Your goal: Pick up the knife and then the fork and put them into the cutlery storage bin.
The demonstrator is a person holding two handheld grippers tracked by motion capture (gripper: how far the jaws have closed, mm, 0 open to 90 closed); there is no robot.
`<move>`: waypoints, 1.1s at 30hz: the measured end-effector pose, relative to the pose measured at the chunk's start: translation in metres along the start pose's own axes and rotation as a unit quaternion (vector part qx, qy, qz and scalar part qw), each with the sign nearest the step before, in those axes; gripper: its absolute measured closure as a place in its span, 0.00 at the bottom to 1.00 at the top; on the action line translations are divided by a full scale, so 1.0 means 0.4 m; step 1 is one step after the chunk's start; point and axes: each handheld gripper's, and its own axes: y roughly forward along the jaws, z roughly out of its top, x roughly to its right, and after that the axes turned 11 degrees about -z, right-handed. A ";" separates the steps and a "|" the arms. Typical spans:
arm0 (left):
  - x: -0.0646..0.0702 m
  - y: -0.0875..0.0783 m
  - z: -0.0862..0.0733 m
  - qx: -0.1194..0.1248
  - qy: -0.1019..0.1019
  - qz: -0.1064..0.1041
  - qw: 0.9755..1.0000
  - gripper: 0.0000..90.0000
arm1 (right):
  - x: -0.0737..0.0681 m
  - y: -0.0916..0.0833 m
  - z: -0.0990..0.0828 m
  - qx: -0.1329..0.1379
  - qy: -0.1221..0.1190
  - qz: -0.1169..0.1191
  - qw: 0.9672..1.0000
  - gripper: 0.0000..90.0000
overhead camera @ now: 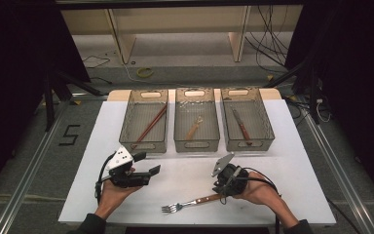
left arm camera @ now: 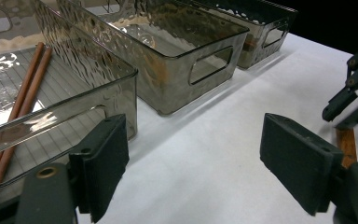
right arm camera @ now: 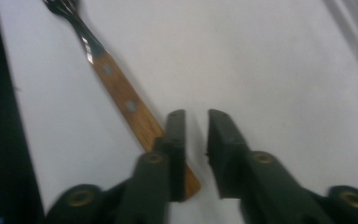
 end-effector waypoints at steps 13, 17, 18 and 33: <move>0.000 0.001 -0.001 0.000 0.000 0.001 1.000 0.25 | -0.068 0.030 0.058 -0.021 -0.078 0.031 0.996 0.54; 0.000 0.001 -0.001 0.000 0.000 0.001 1.000 0.25 | -0.069 0.036 0.060 -0.028 -0.082 0.036 0.996 0.59; 0.001 0.002 -0.001 -0.001 0.001 0.000 1.000 0.25 | -0.069 0.037 0.060 -0.031 -0.085 0.037 0.995 0.60; 0.001 0.001 -0.001 -0.001 0.001 0.001 1.000 0.25 | -0.078 0.050 0.062 -0.046 -0.105 0.036 0.993 0.74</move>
